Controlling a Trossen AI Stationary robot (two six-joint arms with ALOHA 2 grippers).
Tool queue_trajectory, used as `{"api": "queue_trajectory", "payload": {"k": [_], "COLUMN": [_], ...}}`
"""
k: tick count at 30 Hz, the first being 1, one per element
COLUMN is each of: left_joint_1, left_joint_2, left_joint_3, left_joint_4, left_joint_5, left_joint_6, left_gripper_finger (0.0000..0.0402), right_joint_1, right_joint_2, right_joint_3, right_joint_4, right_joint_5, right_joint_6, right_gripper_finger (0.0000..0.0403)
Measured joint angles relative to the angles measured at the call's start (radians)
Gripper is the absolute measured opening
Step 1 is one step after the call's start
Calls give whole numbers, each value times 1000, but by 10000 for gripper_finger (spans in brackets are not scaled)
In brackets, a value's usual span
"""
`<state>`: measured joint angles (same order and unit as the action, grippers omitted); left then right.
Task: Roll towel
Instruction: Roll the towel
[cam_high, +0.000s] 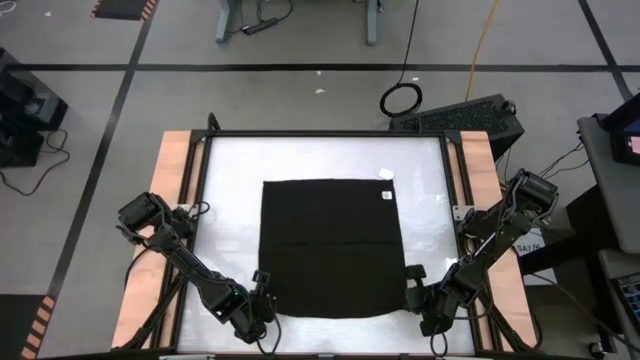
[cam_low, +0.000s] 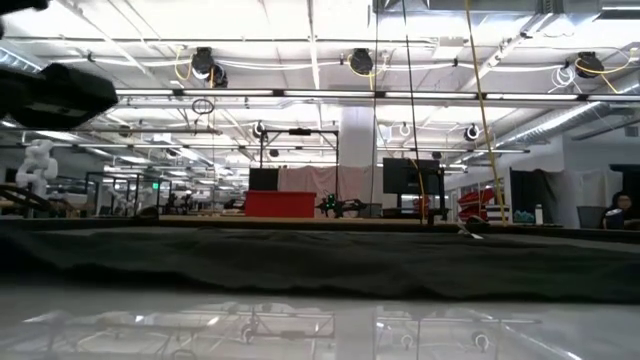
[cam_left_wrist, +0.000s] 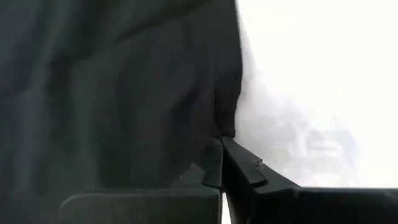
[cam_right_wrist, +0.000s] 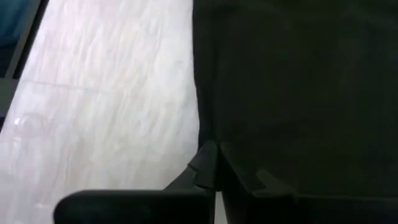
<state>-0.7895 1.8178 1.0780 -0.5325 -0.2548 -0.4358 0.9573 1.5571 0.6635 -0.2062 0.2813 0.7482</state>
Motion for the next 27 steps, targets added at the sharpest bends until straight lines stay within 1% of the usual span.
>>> {"api": "queue_trajectory", "payload": {"k": [4, 9, 14, 18, 20, 22, 25, 27], "left_joint_1": [4, 5, 4, 2, -1, -4, 3, 27], "left_joint_2": [-38, -92, -166, -229, -256, -280, -300, -303], "left_joint_3": [24, 50, 56, 56, 56, 56, 57, 57], "left_joint_4": [-23, -92, -136, -162, -179, -216, -280, -328], "left_joint_5": [-33, -69, -122, -188, -254, -344, -516, -620], "left_joint_6": [7, 8, 3, 0, 5, 4, 4, 0], "left_gripper_finger": [2, 1, 1, 1, 1, 1, 0, 0], "right_joint_1": [-2, -9, -9, -1, 5, 7, 0, -23], "right_joint_2": [1, 1, -15, -51, -71, -91, -122, -141], "right_joint_3": [43, 128, 230, 318, 360, 396, 430, 431], "right_joint_4": [-57, -192, -326, -454, -531, -624, -772, -863], "right_joint_5": [-6, 6, 68, 154, 205, 266, 344, 384], "right_joint_6": [-48, -91, -133, -147, -142, -120, -64, -24], "right_gripper_finger": [1, 1, 1, 0, 0, 0, 0, 0]}}
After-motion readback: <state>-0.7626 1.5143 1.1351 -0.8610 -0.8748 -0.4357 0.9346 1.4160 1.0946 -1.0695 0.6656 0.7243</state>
